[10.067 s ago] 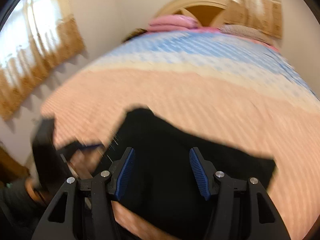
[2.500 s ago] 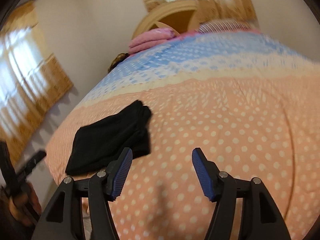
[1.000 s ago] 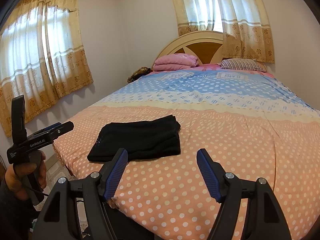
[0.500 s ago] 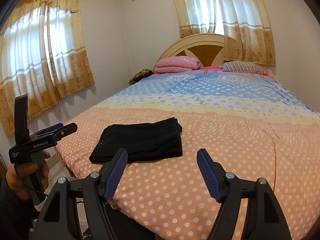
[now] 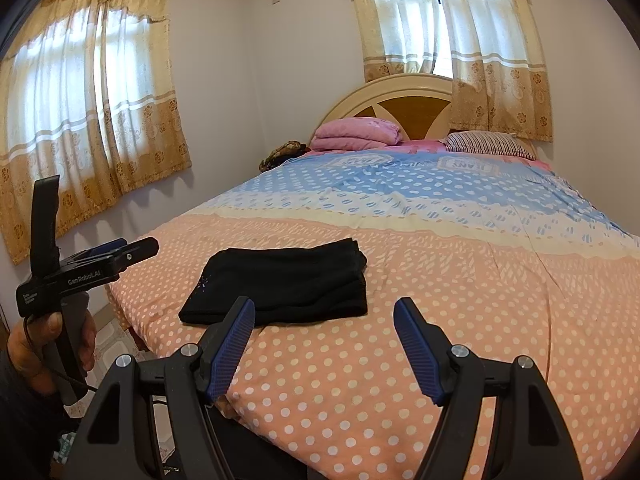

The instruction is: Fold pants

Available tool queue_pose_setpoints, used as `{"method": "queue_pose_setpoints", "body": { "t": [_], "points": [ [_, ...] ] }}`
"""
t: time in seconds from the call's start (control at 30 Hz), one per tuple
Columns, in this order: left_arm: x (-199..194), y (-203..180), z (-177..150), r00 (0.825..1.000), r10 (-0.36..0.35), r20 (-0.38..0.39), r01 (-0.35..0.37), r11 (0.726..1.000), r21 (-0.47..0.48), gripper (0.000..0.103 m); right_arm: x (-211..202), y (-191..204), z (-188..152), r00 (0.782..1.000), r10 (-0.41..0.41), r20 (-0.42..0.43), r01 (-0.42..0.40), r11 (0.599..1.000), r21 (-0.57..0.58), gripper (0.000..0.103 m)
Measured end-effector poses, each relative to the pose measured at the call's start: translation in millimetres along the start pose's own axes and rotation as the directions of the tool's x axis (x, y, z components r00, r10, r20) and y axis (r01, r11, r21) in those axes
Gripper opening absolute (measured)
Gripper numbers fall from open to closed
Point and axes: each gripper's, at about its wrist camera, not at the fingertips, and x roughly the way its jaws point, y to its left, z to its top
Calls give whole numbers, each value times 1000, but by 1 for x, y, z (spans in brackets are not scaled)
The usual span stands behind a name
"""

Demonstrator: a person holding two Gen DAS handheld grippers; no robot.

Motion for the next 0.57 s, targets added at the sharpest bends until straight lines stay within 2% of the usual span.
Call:
{"method": "queue_pose_setpoints", "body": {
  "t": [0.5,0.57],
  "points": [
    [2,1,-2,1000,15,1,-15,1000,17,103,1,6,-2,1000,4,-8,-4,1000,-12,73],
    [3,1,-3,1000,-1,0,1,1000,20,103,1,5,-2,1000,2,-8,-2,1000,-10,73]
  ]
}}
